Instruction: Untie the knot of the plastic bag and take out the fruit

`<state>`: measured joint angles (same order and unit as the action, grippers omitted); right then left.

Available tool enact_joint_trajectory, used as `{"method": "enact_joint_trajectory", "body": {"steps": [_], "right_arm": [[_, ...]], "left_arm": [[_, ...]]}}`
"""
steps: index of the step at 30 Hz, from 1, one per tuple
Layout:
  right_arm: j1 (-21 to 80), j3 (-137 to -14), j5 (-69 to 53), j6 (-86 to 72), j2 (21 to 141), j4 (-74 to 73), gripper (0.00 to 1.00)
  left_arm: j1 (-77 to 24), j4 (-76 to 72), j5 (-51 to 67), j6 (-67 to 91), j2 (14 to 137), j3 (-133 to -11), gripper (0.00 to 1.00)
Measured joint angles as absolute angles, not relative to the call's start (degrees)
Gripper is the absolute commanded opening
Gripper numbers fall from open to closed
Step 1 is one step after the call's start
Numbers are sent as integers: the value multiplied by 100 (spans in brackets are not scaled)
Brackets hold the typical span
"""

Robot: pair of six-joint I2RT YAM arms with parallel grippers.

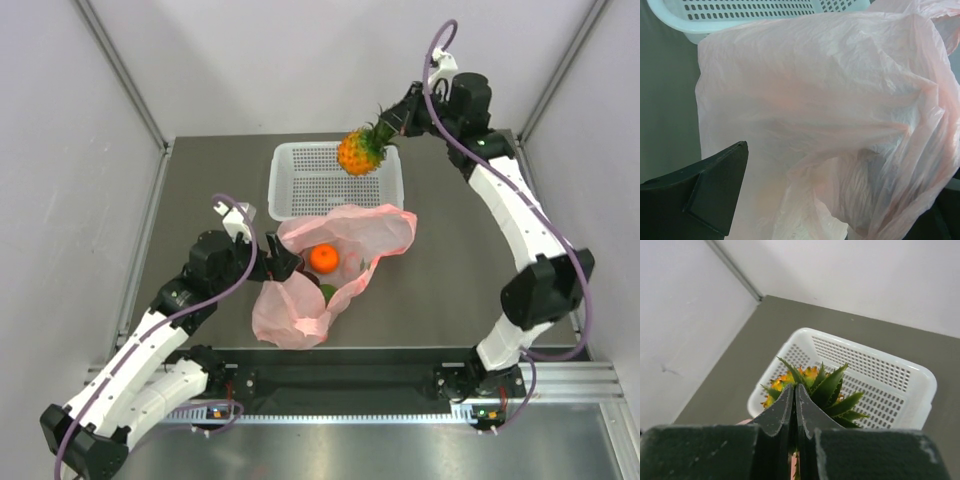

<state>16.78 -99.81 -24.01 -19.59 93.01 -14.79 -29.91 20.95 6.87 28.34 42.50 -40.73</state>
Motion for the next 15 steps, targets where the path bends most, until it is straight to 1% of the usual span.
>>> {"method": "enact_joint_trajectory", "body": {"steps": [3,7,11,15], "right_arm": [[1531,-10062,-2386,-1981,9885,-1321,0],[1472,-10473,-2477,-1979,10829,-1288,0],[1472,-10503,-2600,-1975,11448,-1367,0],[1476,-10444,-2565,-1949,11675,-1490,0]], "left_arm": [[-2991,2097,770,2834,4281,-4073,99],[-2991,2110,757,2832,4276,-4073,99],[-2995,2333,338,2832,4071,-4200,99],[-2993,2534,-163,2799,3505,-4582,99]]}}
